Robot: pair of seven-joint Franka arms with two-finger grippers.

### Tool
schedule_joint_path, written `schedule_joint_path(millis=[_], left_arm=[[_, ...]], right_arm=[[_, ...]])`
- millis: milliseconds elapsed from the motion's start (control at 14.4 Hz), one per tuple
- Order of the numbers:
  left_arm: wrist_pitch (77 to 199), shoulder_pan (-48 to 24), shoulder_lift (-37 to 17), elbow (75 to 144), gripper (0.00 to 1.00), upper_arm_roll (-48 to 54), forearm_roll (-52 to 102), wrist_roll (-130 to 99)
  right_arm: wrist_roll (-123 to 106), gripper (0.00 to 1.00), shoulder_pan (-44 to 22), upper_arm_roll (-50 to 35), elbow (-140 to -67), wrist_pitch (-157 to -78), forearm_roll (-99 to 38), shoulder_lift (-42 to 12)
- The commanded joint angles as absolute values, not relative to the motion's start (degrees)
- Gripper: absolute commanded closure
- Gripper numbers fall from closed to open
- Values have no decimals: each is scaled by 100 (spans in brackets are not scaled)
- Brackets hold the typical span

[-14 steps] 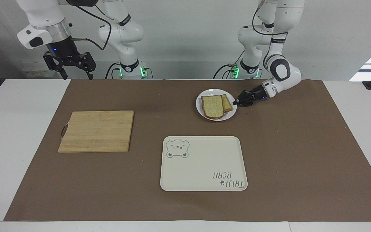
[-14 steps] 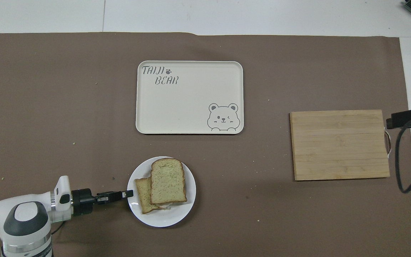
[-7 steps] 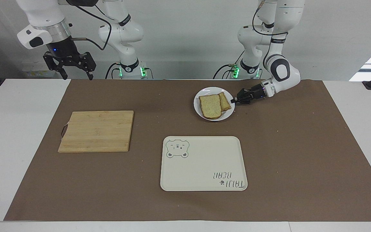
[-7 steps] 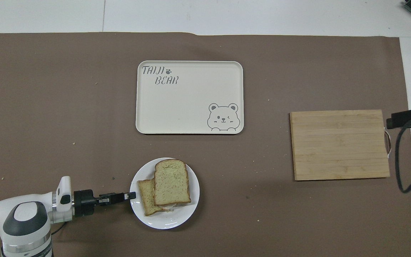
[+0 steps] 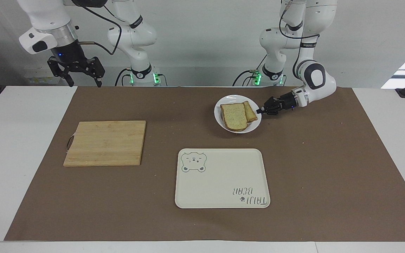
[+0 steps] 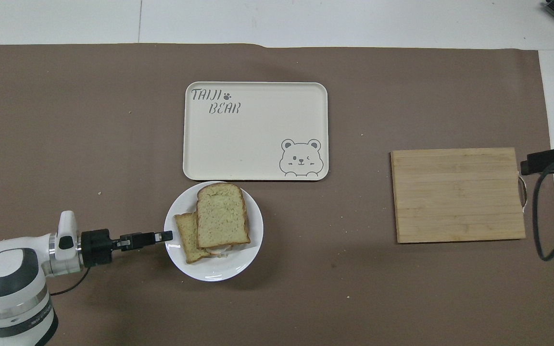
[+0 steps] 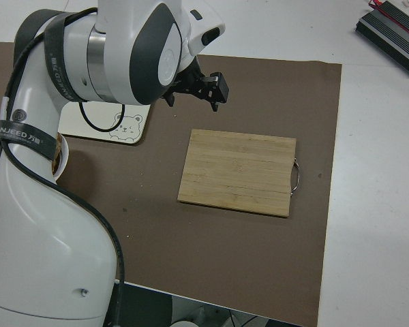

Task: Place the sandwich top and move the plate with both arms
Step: 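Slide the plate with the left gripper onto the bear tray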

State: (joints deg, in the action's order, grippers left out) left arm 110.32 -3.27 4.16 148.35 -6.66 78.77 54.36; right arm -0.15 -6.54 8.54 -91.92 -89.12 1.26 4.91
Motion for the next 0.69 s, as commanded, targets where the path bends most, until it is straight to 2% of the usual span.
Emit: schedule_joint_path(millis=[0, 208, 486, 624], left_arm=[[10845, -587, -245, 13644, 100, -650, 7945, 5072], [10950, -834, -868, 12598, 100, -642, 7866, 4618], [12546, -1063, -1826, 11069, 100, 68, 6922, 3666], [12919, -985, -2283, 10541, 100, 351, 6645, 3297]], right_arm=[[-176, 0, -606, 835, -9316, -8833, 185, 606], [-167, 0, -606, 826, -9316, -8850, 185, 606], [-167, 0, -606, 835, -9316, -8833, 185, 606], [-167, 0, -606, 835, -9316, -8842, 185, 606]])
